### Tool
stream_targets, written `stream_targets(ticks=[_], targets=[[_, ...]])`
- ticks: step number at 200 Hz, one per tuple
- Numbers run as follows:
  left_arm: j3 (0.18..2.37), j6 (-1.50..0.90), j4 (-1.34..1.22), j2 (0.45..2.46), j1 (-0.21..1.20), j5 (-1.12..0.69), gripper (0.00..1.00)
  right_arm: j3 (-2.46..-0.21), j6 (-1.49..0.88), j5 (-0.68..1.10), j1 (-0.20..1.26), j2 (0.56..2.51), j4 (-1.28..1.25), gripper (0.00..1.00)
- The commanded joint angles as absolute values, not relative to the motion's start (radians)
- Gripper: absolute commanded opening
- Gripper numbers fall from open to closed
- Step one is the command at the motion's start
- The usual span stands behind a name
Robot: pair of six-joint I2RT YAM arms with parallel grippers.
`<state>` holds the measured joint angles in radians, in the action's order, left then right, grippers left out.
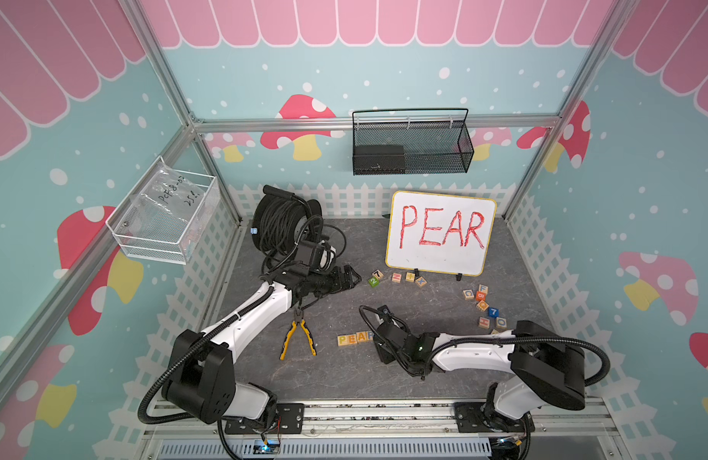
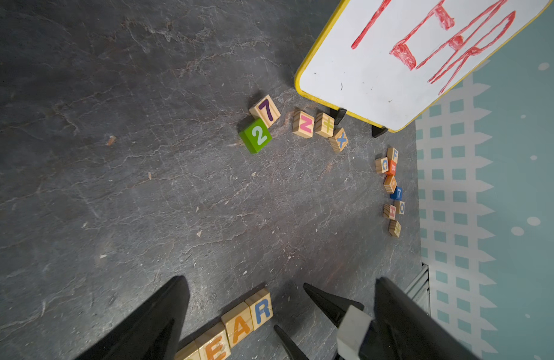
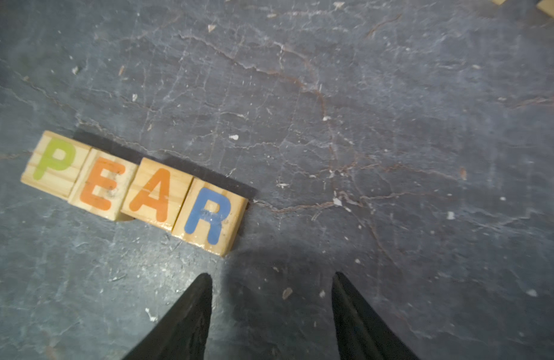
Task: Spell the uppercase word “pear” with letter blocks
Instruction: Move the letter block to the center of the board, then move the letter blocks to the center of the board.
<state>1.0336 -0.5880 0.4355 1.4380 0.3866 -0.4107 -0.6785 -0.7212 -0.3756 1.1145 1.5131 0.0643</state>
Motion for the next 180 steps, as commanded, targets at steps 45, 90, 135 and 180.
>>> stream_targets(ticks=[45,90,135,180], targets=[[0.963,-0.657,0.44,1.437,0.433,-0.314,0.95,-0.647,-0.76,-0.448,1.041,1.446,0.074,0.7],[0.796,-0.748,0.411,1.32,0.512,-0.173,0.95,-0.577,-0.724,-0.392,1.007,1.405,-0.033,0.7],[0.679,-0.842,0.362,1.276,0.57,-0.114,0.95,-0.566,-0.669,-0.32,1.001,1.439,-0.118,0.7],[0.637,-0.891,0.322,1.285,0.615,-0.089,0.95,-0.569,-0.648,-0.272,1.001,1.485,-0.161,0.7]])
